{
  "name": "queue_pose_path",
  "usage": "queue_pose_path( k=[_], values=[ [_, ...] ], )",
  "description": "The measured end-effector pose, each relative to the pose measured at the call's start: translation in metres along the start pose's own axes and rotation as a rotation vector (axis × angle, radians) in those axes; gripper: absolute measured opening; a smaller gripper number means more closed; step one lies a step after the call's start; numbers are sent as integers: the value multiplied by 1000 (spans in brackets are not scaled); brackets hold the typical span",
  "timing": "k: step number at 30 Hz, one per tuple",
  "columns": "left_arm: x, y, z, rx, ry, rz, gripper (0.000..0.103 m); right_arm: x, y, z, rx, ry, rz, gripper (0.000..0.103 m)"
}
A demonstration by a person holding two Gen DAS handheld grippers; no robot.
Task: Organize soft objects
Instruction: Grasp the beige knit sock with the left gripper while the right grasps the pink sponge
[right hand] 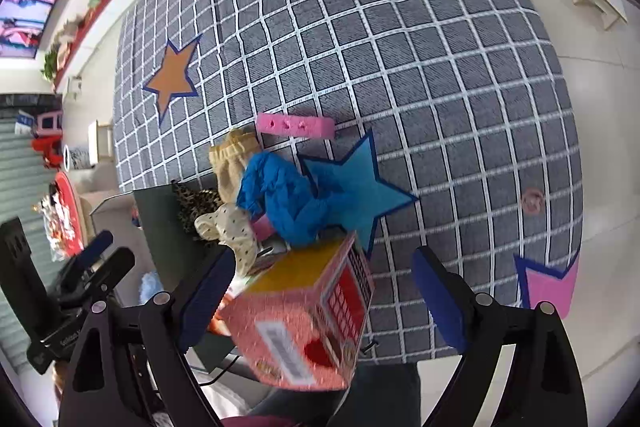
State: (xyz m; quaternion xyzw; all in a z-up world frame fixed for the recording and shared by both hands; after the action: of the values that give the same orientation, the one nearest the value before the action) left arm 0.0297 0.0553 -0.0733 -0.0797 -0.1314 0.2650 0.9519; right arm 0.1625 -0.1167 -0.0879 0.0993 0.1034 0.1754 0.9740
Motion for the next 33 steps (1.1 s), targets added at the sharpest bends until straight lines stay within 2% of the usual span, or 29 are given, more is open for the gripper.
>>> queue_pose_path(
  k=[2,5,10,20,23,25,27,29,33],
  values=[
    [10,-5,-14,15,22,-13,103,10,6,-7,-5,17,10,91],
    [19,-13,-30,75,52,-47,103,30,15,-26,-7,58,12,91],
    [19,-14,-47,129,96,-68,103,59,24,-59,21,135,-26,91],
    [20,-5,-54,215,132,-61,103,105,43,-119,55,280,-66,91],
    [24,-4,-57,233,142,-52,103,113,47,-134,12,304,-53,91],
    [28,-5,-60,250,150,-53,103,114,45,-142,15,331,-68,90],
    [32,-6,-62,264,157,-54,103,113,36,-145,38,348,-110,75],
    [36,-9,-58,264,148,-55,103,114,27,-143,71,346,-144,75],
    [49,-25,-47,274,112,-103,103,112,10,-137,81,339,-154,75]
  ],
)
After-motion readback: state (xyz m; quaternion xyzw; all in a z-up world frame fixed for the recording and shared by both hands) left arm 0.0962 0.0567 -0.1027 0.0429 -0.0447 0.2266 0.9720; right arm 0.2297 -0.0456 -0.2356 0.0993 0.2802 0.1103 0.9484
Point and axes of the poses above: each gripper's, at about its wrist camera, not at the fingertips, and z roughly against the way its jaws point, y to its left, x to its top, the point moved 1 cm from there along -z, roughly the way its jaws point, and after that the axes turned 7 degrees about -z, right-handed, at the moved point
